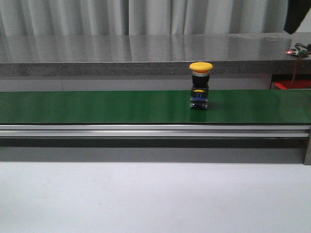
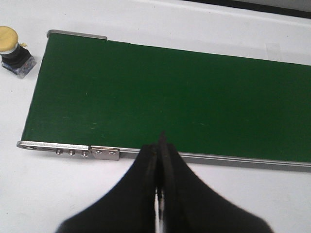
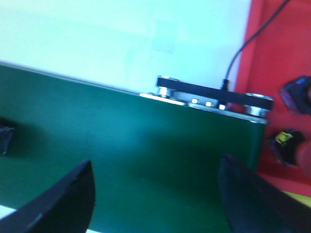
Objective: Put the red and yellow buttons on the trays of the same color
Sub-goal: 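Lower the right gripper and grasp the yellow button at belt end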
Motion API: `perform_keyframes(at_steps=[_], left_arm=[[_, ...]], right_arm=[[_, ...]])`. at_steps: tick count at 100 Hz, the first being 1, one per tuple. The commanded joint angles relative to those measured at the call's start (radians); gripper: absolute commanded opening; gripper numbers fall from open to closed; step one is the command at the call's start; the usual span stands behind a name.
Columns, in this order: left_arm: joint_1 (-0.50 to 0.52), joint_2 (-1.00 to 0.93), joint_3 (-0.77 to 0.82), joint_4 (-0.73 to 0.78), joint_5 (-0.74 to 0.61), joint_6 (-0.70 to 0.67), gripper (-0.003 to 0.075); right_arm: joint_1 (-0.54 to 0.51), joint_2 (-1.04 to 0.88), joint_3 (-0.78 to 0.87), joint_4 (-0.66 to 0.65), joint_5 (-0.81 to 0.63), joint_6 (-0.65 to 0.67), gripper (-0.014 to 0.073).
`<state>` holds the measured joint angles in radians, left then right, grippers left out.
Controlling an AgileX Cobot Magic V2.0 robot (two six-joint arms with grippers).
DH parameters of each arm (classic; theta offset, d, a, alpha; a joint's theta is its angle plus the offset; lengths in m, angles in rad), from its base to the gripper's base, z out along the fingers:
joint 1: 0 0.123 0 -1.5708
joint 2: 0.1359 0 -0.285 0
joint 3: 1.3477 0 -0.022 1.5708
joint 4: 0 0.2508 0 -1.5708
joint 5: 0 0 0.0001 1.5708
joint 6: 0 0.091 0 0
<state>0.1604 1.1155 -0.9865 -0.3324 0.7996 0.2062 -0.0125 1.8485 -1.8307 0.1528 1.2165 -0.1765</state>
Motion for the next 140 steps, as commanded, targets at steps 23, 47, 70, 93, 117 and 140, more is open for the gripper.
perform_keyframes(at_steps=[23,47,70,93,117,140], left_arm=[[-0.005,-0.021,-0.027,-0.023,-0.056,-0.005,-0.0020],[-0.005,-0.021,-0.027,-0.023,-0.056,-0.005,-0.0019],[-0.005,-0.021,-0.027,-0.023,-0.056,-0.005,-0.0019],[-0.005,-0.021,-0.027,-0.023,-0.056,-0.005,-0.0020],[-0.005,-0.021,-0.027,-0.023,-0.058,-0.005,-0.0020],[-0.005,-0.021,-0.027,-0.023,-0.060,-0.005,-0.0019]], right_arm=[[0.163,-0.058,-0.026,0.038,0.014,-0.014,0.0533],[0.245,-0.055,-0.026,0.048,0.014,-0.014,0.0533],[0.263,-0.019,-0.026,0.085,0.014,-0.014,0.0533],[0.265,0.023,-0.025,0.013,0.021,-0.014,0.0533],[0.265,0.065,-0.025,-0.133,0.028,0.025,0.0533],[0.263,0.095,-0.022,-0.142,0.055,0.032,0.0533]])
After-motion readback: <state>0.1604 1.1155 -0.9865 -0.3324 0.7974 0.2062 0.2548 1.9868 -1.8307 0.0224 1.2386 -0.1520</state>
